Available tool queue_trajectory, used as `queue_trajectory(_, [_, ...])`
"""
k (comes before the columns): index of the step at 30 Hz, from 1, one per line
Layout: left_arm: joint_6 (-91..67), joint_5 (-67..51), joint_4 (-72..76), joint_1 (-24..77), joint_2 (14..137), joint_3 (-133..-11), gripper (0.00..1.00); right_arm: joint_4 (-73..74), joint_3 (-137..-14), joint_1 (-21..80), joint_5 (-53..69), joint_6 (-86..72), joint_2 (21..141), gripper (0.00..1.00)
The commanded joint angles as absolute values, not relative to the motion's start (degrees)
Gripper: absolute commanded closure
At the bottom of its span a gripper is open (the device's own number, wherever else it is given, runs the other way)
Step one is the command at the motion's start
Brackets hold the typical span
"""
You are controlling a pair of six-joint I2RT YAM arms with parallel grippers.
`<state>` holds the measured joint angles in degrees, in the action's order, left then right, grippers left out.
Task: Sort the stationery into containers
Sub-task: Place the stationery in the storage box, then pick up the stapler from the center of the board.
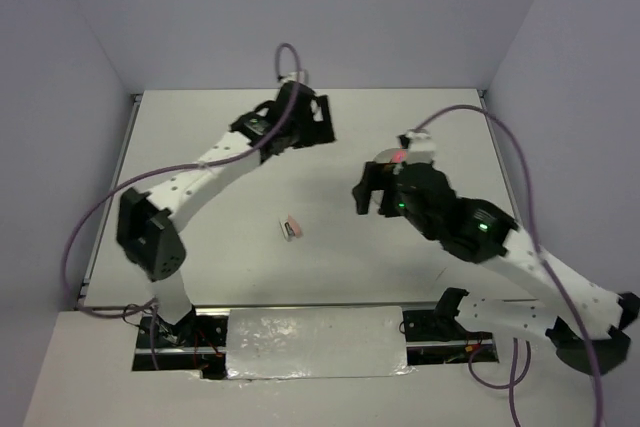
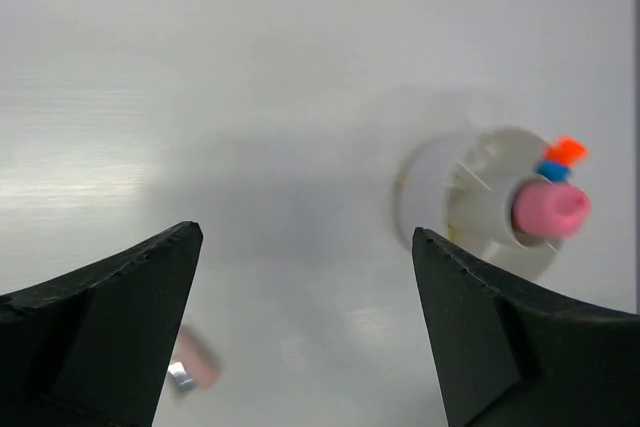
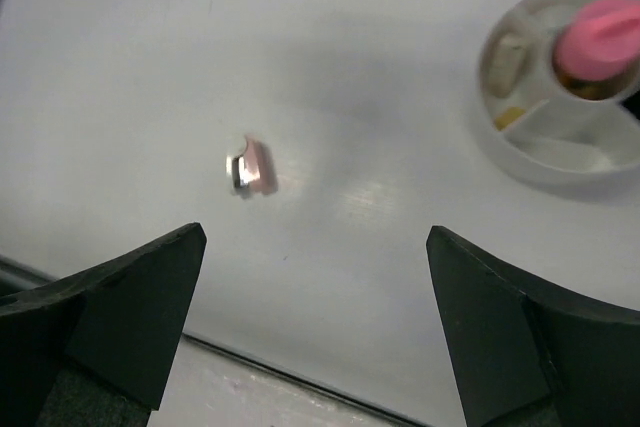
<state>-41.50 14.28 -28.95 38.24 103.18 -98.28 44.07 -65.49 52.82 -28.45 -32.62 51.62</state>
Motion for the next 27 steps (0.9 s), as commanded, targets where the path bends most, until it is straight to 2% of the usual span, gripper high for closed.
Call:
queue_trajectory(1, [-45.1,22.4,-40.9,31.2,91.2,-91.3,0.01,31.5,-63.8,52.6,-15.8,-26.8,63.1,0.00])
queue_trajectory(6, [-43.8,16.6,-42.2,19.4,73.3,-73.2,0.01,30.5,-72.5,55.1,-12.6,-26.5,88.5,0.00])
queue_trajectory(11, [-37.2,10.6,-43.8,13.7,63.4,-64.9,0.01,28.5,-80.3,56.4,-10.2,-27.1,105.7,0.00])
queue_trajectory(16, [-34.8,8.1,-47.0,12.3,60.3,-62.8,0.01,27.9,-84.5,57.4,-6.8,-27.0,113.3,0.00])
queue_trajectory(21, [-34.5,5.3,-46.8,12.0,60.2,-61.2,0.01,32.0,-86.6,58.4,-9.8,-28.6,118.9,0.04])
queue_trajectory(24, [-34.2,3.9,-46.6,12.0,60.5,-60.9,0.01,31.0,-84.3,59.1,-11.9,-30.1,118.7,0.15])
queue_trajectory(25, [-34.1,3.8,-46.4,12.0,60.6,-60.9,0.01,30.4,-82.1,59.1,-12.1,-30.8,117.8,0.28])
queue_trajectory(27, [-33.8,2.4,-46.0,12.0,61.2,-60.7,0.01,28.5,-79.1,59.1,-12.8,-31.6,116.8,0.42])
